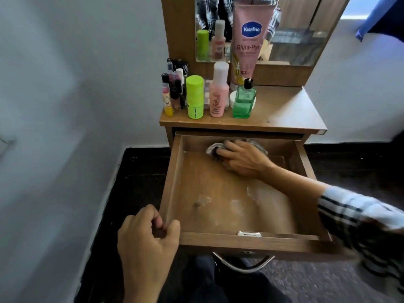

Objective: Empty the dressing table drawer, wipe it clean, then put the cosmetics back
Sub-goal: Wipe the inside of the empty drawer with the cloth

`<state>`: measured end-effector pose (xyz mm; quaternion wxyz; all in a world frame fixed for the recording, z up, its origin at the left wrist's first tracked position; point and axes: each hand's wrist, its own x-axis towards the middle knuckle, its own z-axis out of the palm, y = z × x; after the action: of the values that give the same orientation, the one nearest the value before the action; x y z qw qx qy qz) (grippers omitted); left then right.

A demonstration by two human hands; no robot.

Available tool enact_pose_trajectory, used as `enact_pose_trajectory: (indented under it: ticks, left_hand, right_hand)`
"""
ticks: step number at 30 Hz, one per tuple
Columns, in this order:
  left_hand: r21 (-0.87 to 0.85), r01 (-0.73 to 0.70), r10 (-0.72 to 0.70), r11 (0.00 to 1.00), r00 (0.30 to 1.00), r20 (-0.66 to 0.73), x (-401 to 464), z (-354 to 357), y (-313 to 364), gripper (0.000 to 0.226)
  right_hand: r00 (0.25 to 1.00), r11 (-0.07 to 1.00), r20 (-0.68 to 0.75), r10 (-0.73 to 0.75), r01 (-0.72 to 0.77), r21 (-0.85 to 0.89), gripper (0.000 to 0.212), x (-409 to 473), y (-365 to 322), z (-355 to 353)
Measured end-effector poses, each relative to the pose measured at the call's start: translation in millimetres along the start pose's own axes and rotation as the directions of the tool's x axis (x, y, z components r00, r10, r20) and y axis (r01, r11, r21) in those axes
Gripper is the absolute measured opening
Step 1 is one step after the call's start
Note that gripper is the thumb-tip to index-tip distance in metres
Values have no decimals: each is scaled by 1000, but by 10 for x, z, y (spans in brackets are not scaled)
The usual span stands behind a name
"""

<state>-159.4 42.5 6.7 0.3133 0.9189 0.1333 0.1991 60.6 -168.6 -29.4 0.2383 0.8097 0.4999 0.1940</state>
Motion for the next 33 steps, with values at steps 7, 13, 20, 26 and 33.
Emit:
enact_pose_trajectory:
  ticks: [7,13,20,26,33]
  left_hand:
    - [-9,-16,16,1000,1000,-16,-11,-4,-11,40]
    - [7,-23,23,1000,999,-36,11,-8,10,29]
    - [10,-28,29,1000,999,-28,11,16,-49,32]
    - [7,-61,61,998,997,-39,14,16,-56,24]
    - [17,-51,51,999,998,-47,15,20,-38,24]
  right_hand:
    - [919,982,-349,181,-191,6,21,27,37,-164]
    - [957,994,-272,104,-90,63,26,649,-227,-178]
    - [991,1000,131,-21,21,-2,17,-91,-4,-127]
    - [983,983,-60,176,-179,-42,28,-363,169,-227]
    - [983,991,-132,130,-128,24,22,549,-227,-223]
